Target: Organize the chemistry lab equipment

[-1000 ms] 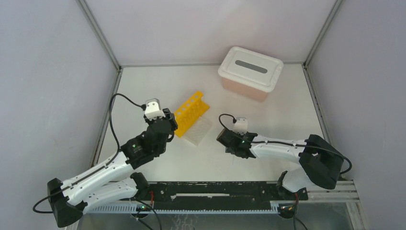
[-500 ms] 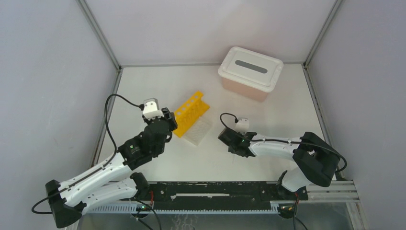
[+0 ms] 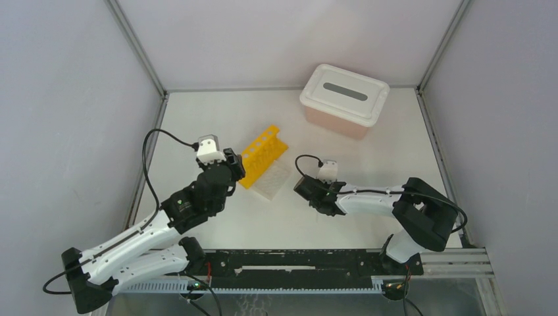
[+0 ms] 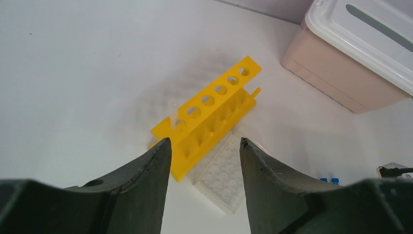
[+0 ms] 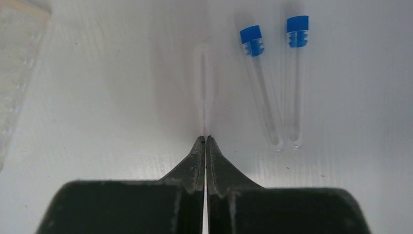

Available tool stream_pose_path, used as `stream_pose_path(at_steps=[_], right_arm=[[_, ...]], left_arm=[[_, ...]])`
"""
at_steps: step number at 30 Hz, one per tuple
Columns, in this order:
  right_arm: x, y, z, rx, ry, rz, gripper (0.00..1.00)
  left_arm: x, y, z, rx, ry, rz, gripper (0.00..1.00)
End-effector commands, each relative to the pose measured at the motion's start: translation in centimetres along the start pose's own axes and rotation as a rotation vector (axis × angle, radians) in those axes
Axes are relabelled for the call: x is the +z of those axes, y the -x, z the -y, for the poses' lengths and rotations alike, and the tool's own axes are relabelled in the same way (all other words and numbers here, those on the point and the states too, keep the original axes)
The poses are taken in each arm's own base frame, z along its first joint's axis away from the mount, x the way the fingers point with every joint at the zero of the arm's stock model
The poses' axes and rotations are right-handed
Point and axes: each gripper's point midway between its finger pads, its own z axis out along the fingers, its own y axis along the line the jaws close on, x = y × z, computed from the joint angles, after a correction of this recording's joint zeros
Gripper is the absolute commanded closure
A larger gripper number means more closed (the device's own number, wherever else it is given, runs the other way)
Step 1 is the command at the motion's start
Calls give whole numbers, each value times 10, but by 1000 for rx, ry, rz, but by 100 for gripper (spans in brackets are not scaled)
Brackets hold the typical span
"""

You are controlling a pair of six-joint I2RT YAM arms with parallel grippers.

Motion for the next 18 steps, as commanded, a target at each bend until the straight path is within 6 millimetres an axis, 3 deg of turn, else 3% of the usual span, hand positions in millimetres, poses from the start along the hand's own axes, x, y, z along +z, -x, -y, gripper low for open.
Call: stream_pose_path(at_steps=[1, 12, 18], right_arm=[[-1, -39, 4, -70, 16, -116, 100], [-49, 12, -32, -167, 212, 80, 100], [-96, 41, -60, -221, 395, 225, 100]], left_arm=[[-9, 36, 16, -49, -46, 40, 41], [-16, 46, 30, -41, -86, -14, 35], [-18, 48, 43, -32, -126, -61, 30]])
